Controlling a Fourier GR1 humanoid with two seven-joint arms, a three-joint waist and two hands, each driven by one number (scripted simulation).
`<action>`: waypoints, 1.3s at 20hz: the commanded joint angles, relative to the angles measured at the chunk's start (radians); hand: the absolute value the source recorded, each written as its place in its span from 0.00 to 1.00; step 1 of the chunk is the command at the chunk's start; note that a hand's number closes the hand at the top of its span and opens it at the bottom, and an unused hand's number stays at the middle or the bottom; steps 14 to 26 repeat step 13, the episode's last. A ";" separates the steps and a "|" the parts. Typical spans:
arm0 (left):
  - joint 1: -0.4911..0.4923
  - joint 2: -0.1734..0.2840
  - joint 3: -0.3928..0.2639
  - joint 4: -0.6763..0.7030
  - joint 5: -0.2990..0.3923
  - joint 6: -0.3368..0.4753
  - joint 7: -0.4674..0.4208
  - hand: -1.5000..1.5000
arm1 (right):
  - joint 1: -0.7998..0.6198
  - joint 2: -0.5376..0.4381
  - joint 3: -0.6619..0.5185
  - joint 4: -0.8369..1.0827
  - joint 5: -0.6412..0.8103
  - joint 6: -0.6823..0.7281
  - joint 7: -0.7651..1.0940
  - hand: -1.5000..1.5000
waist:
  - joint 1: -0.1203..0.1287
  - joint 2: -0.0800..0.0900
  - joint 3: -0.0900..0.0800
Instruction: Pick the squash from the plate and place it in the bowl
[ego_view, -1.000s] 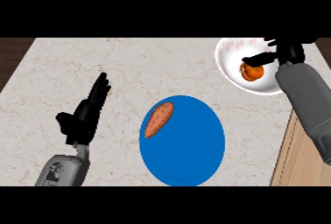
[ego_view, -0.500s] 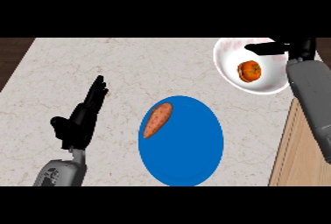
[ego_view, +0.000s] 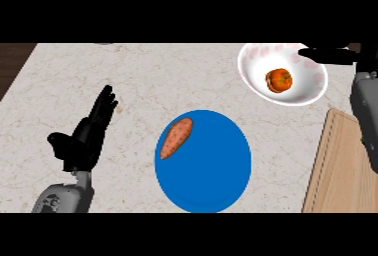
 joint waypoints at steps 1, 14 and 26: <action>0.015 -0.028 -0.013 0.047 -0.042 0.026 -0.060 0.50 | 0.131 -0.008 -0.017 -0.174 -0.084 0.111 0.015 0.00 | -0.010 -0.001 0.000; -0.023 -0.034 0.028 0.075 -0.024 -0.026 -0.052 0.50 | 0.461 -0.035 -0.035 -0.496 -0.193 0.264 0.023 0.00 | 0.003 0.004 0.000; -0.023 -0.034 0.028 0.075 -0.024 -0.026 -0.052 0.50 | 0.461 -0.035 -0.035 -0.496 -0.193 0.264 0.023 0.00 | 0.003 0.004 0.000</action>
